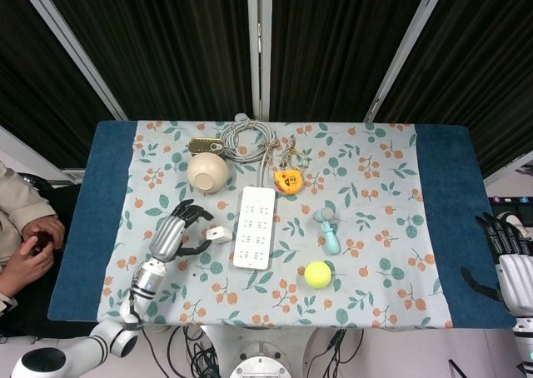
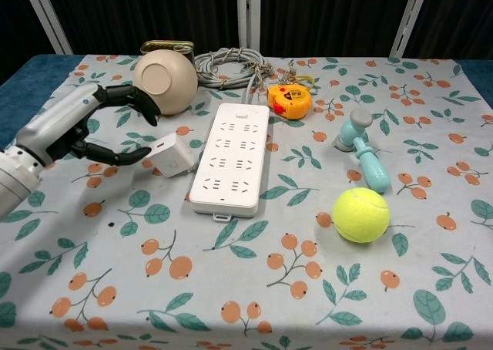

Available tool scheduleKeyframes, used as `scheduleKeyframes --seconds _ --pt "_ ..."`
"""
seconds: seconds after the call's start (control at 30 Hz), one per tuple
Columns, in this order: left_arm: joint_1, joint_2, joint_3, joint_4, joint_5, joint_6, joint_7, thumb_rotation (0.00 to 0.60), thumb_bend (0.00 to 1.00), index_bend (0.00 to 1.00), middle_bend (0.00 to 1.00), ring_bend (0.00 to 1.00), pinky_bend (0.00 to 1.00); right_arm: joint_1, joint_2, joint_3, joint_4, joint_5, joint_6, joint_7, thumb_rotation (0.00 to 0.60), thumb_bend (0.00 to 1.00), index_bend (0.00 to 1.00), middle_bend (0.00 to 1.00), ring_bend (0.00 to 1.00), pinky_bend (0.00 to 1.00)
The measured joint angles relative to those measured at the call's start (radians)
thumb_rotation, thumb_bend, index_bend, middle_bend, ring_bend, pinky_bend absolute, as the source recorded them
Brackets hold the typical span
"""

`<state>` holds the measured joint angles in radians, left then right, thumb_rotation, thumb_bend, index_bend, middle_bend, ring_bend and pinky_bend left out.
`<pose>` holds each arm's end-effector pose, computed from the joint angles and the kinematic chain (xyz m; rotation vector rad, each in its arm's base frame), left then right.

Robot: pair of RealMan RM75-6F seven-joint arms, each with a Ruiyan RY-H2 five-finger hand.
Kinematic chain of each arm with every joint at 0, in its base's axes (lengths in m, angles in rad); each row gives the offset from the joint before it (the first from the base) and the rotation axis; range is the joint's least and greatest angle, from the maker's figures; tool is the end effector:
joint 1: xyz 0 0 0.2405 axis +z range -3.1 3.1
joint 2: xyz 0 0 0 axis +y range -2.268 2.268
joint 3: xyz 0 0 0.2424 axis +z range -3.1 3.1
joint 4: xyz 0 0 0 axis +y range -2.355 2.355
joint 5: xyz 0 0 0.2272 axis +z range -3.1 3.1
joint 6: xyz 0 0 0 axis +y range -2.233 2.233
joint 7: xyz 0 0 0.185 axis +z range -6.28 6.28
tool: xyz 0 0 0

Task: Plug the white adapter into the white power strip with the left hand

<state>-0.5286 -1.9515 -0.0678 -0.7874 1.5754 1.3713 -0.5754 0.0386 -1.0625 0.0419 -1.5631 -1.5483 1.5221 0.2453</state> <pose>-0.1894 0.3348 -0.0808 -1.5684 -1.2075 -1.5486 -0.3203 -0.2070 0.1620 1.3300 -0.9962 1.0220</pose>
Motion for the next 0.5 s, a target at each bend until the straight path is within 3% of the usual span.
scheduleKeyframes --seconds 0.17,0.3,0.5 --pt "0.006 0.062 -0.008 -0.159 -0.038 -0.048 0.092 0.600 0.26 0.21 0.25 0.14 0.12 0.002 0.009 0.002 -0.004 -0.004 0.000 -0.008 0.600 0.20 0.00 0.00 0.00 0.00" --pt "0.009 0.121 -0.023 -0.356 -0.115 -0.125 0.257 0.600 0.27 0.27 0.28 0.14 0.13 0.003 0.017 0.004 -0.010 -0.004 0.001 -0.011 0.600 0.20 0.00 0.00 0.00 0.00" --pt "0.008 0.153 -0.065 -0.516 -0.265 -0.215 0.516 0.600 0.28 0.32 0.32 0.17 0.14 0.004 0.015 0.003 -0.005 0.000 -0.003 -0.005 0.600 0.20 0.00 0.00 0.00 0.00"
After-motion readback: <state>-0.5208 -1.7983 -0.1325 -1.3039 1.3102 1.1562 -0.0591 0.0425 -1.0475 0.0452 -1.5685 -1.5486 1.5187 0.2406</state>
